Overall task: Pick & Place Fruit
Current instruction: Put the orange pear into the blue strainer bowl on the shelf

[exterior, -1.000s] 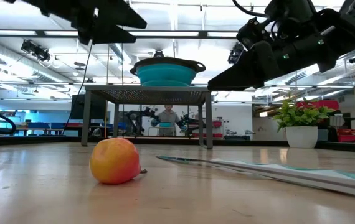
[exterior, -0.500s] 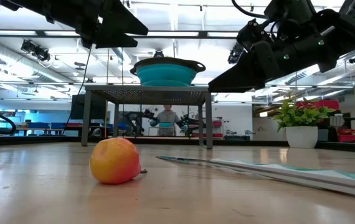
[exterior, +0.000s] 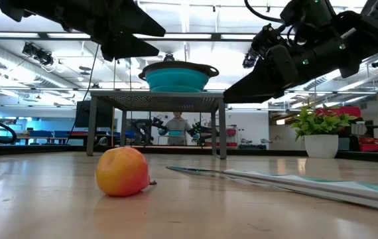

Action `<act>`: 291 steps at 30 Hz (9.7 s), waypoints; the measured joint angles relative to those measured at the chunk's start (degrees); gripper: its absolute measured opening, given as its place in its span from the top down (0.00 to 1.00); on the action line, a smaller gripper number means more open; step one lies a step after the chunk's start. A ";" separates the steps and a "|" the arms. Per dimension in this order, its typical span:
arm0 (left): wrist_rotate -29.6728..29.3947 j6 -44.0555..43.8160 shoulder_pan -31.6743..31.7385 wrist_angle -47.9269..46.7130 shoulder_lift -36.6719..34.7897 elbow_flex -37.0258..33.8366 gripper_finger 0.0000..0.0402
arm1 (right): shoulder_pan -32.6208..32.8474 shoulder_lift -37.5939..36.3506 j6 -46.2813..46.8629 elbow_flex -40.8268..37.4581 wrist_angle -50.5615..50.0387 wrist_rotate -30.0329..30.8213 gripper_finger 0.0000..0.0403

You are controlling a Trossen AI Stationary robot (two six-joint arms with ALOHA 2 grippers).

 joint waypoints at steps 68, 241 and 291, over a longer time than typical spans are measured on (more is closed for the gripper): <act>-8.98 -26.71 -23.33 -3.21 32.27 21.58 0.17 | 0.04 0.00 -2.72 0.00 -3.82 -4.63 0.22; -23.82 -8.40 -17.63 2.97 20.74 12.71 0.40 | 17.71 -0.02 5.29 -1.22 -4.59 -1.58 0.22; -17.39 -6.98 -10.92 9.79 29.09 12.79 0.40 | 55.65 6.37 39.26 -0.94 -14.10 12.48 0.22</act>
